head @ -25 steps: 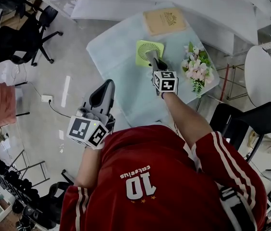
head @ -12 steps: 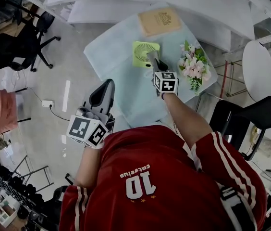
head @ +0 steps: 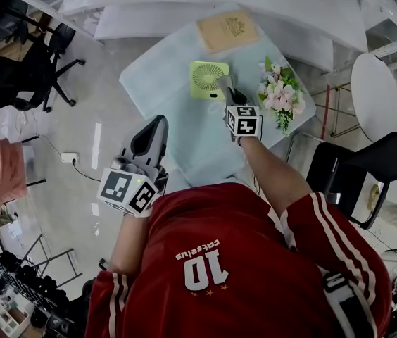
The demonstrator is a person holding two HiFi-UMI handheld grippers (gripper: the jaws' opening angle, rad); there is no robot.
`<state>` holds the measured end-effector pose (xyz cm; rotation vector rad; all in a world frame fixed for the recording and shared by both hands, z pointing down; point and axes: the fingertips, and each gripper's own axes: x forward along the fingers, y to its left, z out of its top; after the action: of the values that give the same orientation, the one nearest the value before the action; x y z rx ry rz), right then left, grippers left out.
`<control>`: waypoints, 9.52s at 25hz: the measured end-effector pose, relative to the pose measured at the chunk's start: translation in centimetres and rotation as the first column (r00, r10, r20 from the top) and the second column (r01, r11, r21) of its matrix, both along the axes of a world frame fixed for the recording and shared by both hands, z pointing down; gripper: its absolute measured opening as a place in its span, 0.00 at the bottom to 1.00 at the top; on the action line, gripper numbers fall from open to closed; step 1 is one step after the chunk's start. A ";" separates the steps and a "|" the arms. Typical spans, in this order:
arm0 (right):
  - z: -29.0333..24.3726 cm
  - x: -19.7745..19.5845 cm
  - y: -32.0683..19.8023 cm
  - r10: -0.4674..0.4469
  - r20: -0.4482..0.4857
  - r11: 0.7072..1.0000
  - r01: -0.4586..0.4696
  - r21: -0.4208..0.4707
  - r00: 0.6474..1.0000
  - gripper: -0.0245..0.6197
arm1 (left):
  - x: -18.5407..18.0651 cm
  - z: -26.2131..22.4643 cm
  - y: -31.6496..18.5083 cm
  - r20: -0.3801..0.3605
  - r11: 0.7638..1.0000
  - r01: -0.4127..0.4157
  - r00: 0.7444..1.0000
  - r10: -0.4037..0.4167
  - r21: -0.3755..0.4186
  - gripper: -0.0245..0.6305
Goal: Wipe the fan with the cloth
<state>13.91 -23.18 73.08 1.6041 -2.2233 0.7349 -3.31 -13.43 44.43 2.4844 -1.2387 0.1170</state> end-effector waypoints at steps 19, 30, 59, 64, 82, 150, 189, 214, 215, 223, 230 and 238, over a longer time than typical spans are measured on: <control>0.0 0.6 2.5 0.002 -0.065 1.000 -0.002 -0.006 0.998 0.05 | 0.4 -0.3 -0.2 -0.046 0.998 -0.057 0.997 0.058 0.019 0.04; 0.0 -2.1 4.3 -0.074 -0.078 0.997 0.073 -0.016 0.994 0.05 | -0.3 -0.7 0.0 -0.073 0.998 -0.047 0.996 0.049 0.029 0.04; 1.0 -11.1 0.7 -0.315 -0.076 0.949 0.315 -0.005 0.946 0.05 | -5.7 1.6 0.6 -0.066 0.990 0.139 0.988 -0.141 -0.031 0.04; 1.5 -11.9 0.5 -0.349 -0.086 0.937 0.349 -0.012 0.933 0.05 | -6.2 1.8 0.8 -0.061 0.985 0.168 0.984 -0.170 -0.038 0.04; 2.9 -11.4 0.0 -0.354 -0.086 0.935 0.351 -0.046 0.931 0.05 | -6.5 2.1 1.0 -0.047 0.977 0.206 0.977 -0.208 -0.055 0.04; 3.0 -1.0 1.6 -0.124 -0.096 0.988 0.113 -0.108 0.988 0.05 | -0.2 0.7 -1.3 -0.034 0.999 0.024 0.999 -0.025 -0.038 0.04; -10.6 -1.4 14.2 0.081 -0.095 0.996 -0.076 0.050 0.992 0.06 | -7.2 -4.7 1.4 -0.146 0.982 -0.167 0.973 0.179 0.092 0.04; -36.8 -4.7 22.6 0.183 0.080 0.899 -0.199 0.390 0.980 0.06 | -10.8 -12.6 7.5 -0.201 0.940 -0.266 0.929 0.310 0.215 0.04; -37.9 -4.6 22.4 0.172 0.081 0.894 -0.190 0.405 0.982 0.06 | -10.8 -13.1 7.7 -0.182 0.937 -0.265 0.934 0.308 0.226 0.04; -46.2 -3.0 22.0 0.092 0.116 0.833 -0.140 0.535 0.989 0.06 | -11.1 -17.1 9.1 -0.155 0.939 -0.183 0.960 0.235 0.291 0.04; -49.1 -0.5 24.3 0.048 0.138 0.808 -0.120 0.577 0.989 0.06 | -8.0 -19.5 11.2 -0.179 0.936 -0.125 0.965 0.192 0.329 0.04; -50.8 1.4 26.4 0.022 0.179 0.773 -0.131 0.621 0.984 0.06 | -4.9 -20.2 13.1 -0.178 0.932 -0.117 0.966 0.187 0.343 0.04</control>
<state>15.30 3.24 22.32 1.9922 -2.7271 0.1098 -8.24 -0.28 24.19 2.7886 -1.0462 -0.3324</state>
